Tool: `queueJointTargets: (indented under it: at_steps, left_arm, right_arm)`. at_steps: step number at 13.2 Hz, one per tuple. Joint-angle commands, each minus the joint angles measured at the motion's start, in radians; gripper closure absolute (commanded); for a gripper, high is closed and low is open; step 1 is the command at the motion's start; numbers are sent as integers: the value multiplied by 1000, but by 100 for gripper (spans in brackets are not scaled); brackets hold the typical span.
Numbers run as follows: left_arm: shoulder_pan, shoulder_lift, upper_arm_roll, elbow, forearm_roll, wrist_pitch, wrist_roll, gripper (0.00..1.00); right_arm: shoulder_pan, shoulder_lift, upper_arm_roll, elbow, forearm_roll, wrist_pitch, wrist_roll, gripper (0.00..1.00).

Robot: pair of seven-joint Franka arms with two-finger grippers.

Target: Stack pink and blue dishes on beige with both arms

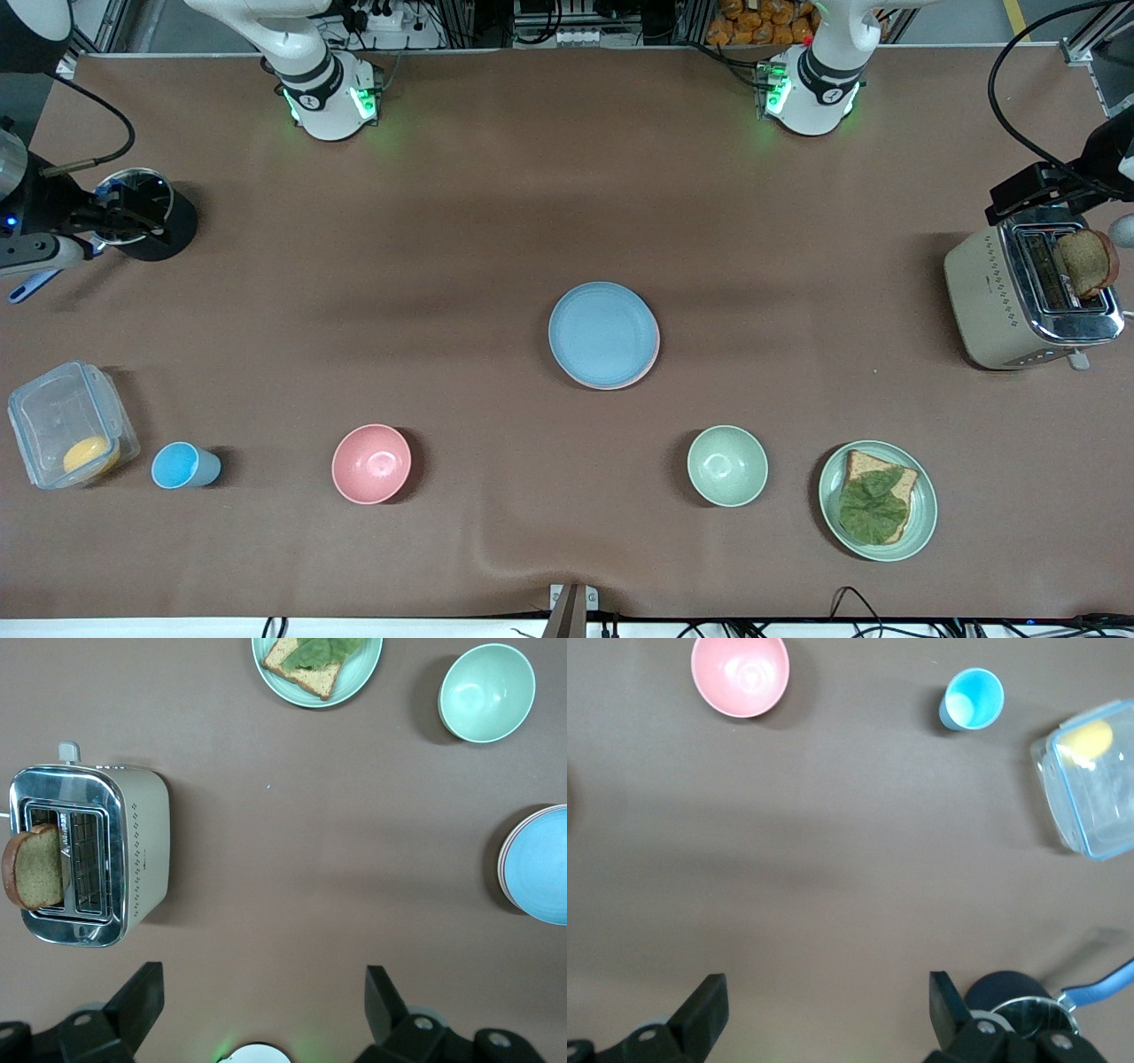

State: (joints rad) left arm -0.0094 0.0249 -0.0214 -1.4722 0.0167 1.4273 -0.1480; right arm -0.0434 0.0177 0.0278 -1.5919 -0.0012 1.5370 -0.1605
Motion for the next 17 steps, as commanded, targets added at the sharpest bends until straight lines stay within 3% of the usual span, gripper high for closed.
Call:
queueJointTargets:
  at_steps: [1,8,17]
  left_arm:
    - [0,-25,0,3,25,-19,19,0]
    - [0,-101,-5,-76,23,-4,19,0]
    - [-6,-92,-26,-51,31,-8,25,0]
  right_arm:
    - [-65,-28,21,-13,33,-26,27,0]
    - [-72,-19,21,-13,36,-37,27,0]
    - [-84,-16,21,-22,36,-40,10,0]
